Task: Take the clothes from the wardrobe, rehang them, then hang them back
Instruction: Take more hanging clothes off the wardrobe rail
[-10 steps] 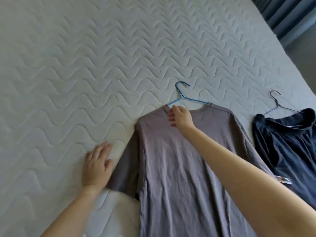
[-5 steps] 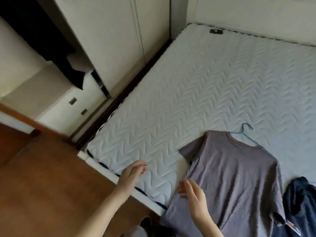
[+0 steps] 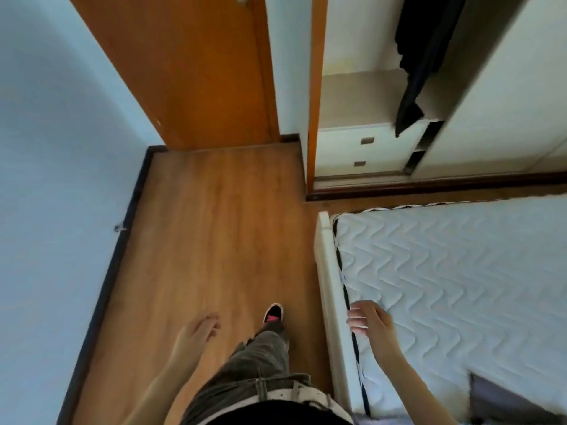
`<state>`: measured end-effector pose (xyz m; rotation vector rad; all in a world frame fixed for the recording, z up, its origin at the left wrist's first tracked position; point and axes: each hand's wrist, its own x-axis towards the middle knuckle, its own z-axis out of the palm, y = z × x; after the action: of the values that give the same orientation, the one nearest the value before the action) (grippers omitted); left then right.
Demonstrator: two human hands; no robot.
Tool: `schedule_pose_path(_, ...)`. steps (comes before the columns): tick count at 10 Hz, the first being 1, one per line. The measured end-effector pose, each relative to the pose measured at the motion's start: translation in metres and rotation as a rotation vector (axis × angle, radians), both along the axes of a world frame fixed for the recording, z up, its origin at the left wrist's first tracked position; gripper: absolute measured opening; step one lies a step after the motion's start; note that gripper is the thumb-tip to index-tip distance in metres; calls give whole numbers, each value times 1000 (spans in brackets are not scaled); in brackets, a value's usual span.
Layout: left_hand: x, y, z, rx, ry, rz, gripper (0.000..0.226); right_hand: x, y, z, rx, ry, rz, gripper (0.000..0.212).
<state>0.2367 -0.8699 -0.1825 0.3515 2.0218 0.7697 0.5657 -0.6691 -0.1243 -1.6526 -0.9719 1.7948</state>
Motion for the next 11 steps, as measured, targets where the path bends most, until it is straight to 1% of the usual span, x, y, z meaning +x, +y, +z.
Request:
schedule_pose_path(1, -21, 7, 18, -6, 18, 153, 27, -52, 41, -1, -13, 2, 41, 26)
schedule_pose_path(2, -63, 56, 38, -34, -34, 266, 26, -109, 79, -10, -39, 3, 36, 25)
schedule_pose_path(3, -110, 107, 38, -41, -51, 133, 24, -158, 112, -14, -48, -15, -26, 25)
schedule_pose_path(4, -147, 176, 54, 23, -5, -37, 22, -191, 142, -3, -63, -25, -96, 25)
schedule_pose_path(5, -178, 247, 73, 89, 2, -198, 22, -208, 166, 8, -56, -70, -161, 24)
schedule_pose_path(6, -203, 316, 77, 138, 15, -296, 22, -212, 193, 10, -43, -106, -227, 23)
schedule_pose_path(8, -226, 446, 72, 171, 18, -355, 24, -225, 269, -12, -78, -133, -348, 25)
schedule_pose_path(9, -244, 501, 62, 125, -11, -344, 23, -242, 329, -16, -84, -120, -356, 24)
schedule_pose_path(10, -267, 545, 59, 88, -22, -320, 23, -262, 397, -11, -60, -98, -368, 23)
schedule_pose_path(11, -290, 583, 59, 54, -16, -326, 22, -279, 464, -2, 19, -75, -342, 25)
